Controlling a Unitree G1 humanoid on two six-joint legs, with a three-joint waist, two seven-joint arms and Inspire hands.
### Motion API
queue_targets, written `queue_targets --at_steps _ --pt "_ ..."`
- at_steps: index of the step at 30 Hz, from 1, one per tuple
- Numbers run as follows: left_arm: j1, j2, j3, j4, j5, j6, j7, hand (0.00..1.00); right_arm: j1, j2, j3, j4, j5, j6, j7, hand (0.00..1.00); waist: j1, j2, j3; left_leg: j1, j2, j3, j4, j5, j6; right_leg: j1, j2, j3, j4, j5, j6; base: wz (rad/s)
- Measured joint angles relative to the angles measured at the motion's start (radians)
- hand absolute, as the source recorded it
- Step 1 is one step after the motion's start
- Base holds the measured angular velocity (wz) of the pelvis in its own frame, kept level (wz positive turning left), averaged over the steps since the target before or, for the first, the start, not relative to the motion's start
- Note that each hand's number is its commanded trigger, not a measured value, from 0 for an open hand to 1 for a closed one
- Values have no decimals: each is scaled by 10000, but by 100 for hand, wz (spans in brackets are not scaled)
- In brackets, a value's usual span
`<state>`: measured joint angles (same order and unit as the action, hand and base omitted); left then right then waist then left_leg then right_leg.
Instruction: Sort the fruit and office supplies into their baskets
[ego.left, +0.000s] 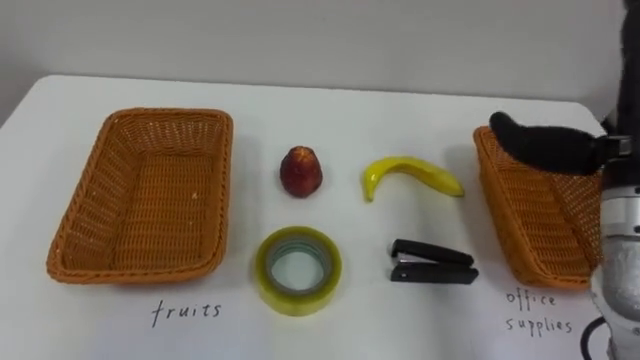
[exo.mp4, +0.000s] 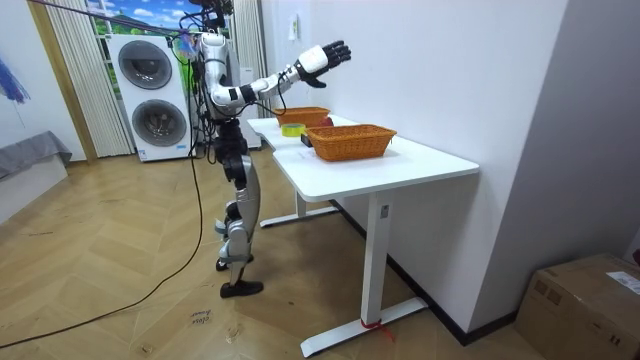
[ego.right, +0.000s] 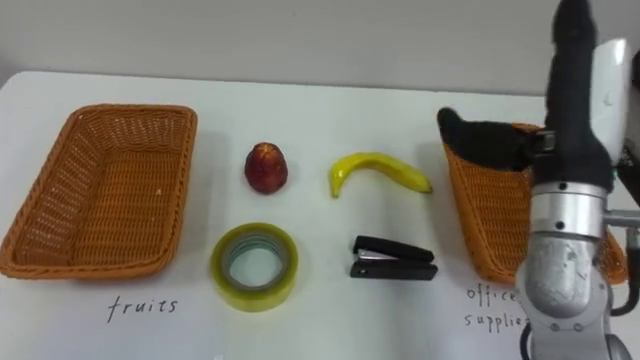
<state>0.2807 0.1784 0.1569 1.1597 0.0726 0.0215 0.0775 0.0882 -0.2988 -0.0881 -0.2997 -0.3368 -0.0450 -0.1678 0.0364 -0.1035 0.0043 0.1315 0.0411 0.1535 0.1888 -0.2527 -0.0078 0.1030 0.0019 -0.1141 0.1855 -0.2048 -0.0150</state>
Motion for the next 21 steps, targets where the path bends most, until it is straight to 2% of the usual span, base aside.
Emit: queue_targets --at_steps 6,9,12,18,21 --pt "-51 87 -73 -18 195 170 -218 0 0 -50 417 624 -188 192 1602 0 26 -32 -23 -23 -11 -96 -12 -1 3 17 -36 -193 3 48 37 5" --pt "-66 104 -73 -24 197 216 -259 0 19 -96 688 1061 -217 558 2345 0 12 19 -29 -13 -4 -148 -5 -1 2 -3 -33 -252 1 55 26 0" --pt "-80 104 -68 -24 198 230 -301 0 55 -99 692 1128 -242 692 2988 0 1 86 -29 -19 -4 -187 10 0 2 3 -34 -273 3 58 20 0" --pt "-116 107 -42 -17 472 241 -469 0 55 -149 691 1126 -665 743 4057 0 11 -18 -59 -7 -6 -193 54 1 3 96 -38 -274 4 65 11 0" --pt "-199 114 -42 -17 483 242 -468 0 55 -149 689 1120 -661 902 4419 0 19 -61 -61 35 -9 -189 99 0 4 168 -41 -271 3 71 12 0"
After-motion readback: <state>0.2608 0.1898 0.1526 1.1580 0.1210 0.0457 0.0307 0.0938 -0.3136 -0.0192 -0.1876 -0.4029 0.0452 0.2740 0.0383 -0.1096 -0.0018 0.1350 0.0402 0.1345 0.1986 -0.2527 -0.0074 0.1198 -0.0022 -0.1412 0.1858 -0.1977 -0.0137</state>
